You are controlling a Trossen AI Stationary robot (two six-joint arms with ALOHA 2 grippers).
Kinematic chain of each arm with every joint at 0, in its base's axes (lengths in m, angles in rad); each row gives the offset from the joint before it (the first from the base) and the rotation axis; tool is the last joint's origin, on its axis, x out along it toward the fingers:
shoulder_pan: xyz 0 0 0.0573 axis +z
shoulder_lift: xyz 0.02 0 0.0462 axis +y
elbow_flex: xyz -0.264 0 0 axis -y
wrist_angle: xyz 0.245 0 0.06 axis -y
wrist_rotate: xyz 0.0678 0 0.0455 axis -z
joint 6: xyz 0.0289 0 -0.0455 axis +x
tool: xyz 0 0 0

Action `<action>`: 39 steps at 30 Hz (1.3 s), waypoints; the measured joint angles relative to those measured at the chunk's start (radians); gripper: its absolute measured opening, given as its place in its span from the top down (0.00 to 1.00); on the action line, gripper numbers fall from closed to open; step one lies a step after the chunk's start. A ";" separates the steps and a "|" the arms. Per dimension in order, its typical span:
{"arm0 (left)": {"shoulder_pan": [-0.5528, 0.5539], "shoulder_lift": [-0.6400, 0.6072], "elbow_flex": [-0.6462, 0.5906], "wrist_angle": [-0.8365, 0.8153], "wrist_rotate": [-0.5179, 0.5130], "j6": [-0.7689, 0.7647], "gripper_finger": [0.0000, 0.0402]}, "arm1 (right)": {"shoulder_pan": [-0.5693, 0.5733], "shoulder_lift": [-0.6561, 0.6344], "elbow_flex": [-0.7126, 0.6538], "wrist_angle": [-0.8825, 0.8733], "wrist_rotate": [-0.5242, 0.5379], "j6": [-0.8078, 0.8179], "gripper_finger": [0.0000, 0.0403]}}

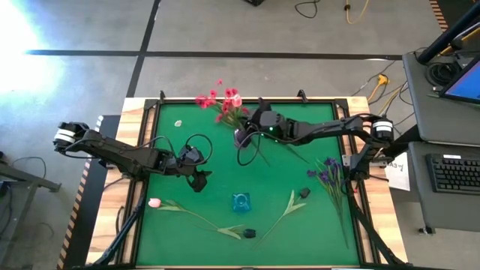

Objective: Sort flowers into vase by color
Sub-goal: Put the right pink tulip into the purple vase, then put the left black tulip into the blue vase

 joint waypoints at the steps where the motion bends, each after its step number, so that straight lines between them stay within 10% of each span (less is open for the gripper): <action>1: 0.000 0.000 0.000 0.000 0.000 0.002 0.42 | 0.000 0.000 -0.009 0.014 0.001 0.001 0.97; 13: 0.000 0.000 0.000 0.001 0.000 0.003 0.42 | 0.000 -0.002 -0.023 0.032 0.000 0.015 0.95; 32: 0.000 0.000 0.000 -0.002 0.010 -0.005 0.42 | 0.009 -0.128 -0.025 -0.213 -0.011 0.036 0.50; 39: -0.011 0.000 0.012 -0.009 0.201 -0.005 0.42 | 0.035 -0.205 -0.025 -0.398 -0.011 0.084 0.45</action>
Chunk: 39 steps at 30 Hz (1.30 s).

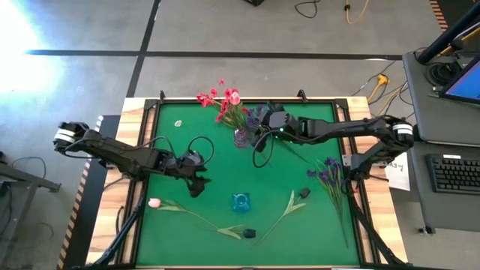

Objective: Sort flowers into vase by color
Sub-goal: Put the left black tulip into the blue vase

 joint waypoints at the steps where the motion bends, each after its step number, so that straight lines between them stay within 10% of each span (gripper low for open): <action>1: -0.006 0.000 0.008 -0.001 0.037 0.002 0.42 | 0.006 -0.010 0.001 -0.018 0.000 0.006 0.45; 8: -0.112 0.000 0.106 -0.146 0.205 0.004 0.42 | 0.065 -0.054 0.000 -0.080 0.000 0.014 0.45; 22: -0.421 0.188 0.241 -0.363 0.194 -0.180 0.42 | 0.226 -0.102 0.000 -0.180 0.010 0.065 0.45; 39: -0.493 0.498 0.468 -0.635 0.131 -0.189 0.42 | 0.425 -0.110 0.000 -0.447 -0.018 0.259 0.45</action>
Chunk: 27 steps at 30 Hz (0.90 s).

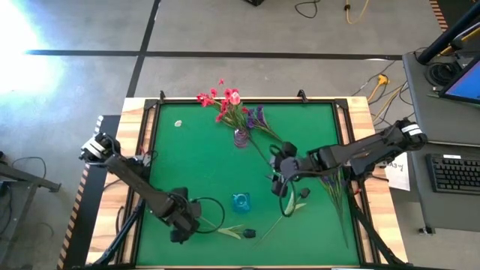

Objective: Sort flowers into vase by color
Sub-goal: Put the left black tulip into the blue vase

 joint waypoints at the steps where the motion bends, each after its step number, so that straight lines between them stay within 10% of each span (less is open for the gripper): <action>1: -0.004 0.003 0.006 0.001 -0.011 0.000 0.42 | 0.012 0.000 0.000 -0.025 -0.019 0.012 0.45; 17: -0.012 0.000 0.119 0.037 -0.274 0.018 0.42 | 0.239 0.035 -0.010 -0.229 -0.225 0.071 0.45; 27: -0.013 0.091 0.047 0.468 -0.402 0.237 0.42 | 0.248 0.038 -0.009 -0.222 -0.206 0.102 0.45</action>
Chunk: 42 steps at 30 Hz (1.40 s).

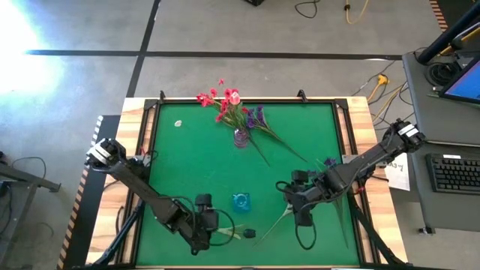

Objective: Sort flowers into vase by color
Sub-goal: Put the left black tulip into the blue vase

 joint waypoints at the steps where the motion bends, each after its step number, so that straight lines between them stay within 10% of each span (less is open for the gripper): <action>1: 0.000 0.011 0.000 0.018 -0.001 0.014 0.42 | 0.000 0.000 0.000 0.000 0.000 0.001 0.45; 35: -0.125 0.134 0.000 -0.025 0.027 -0.296 0.43 | 0.013 0.000 0.000 0.040 -0.001 -0.020 0.45; 42: -0.123 0.151 0.000 -0.027 0.018 -0.309 0.56 | 0.014 0.000 0.000 0.045 -0.001 -0.001 0.45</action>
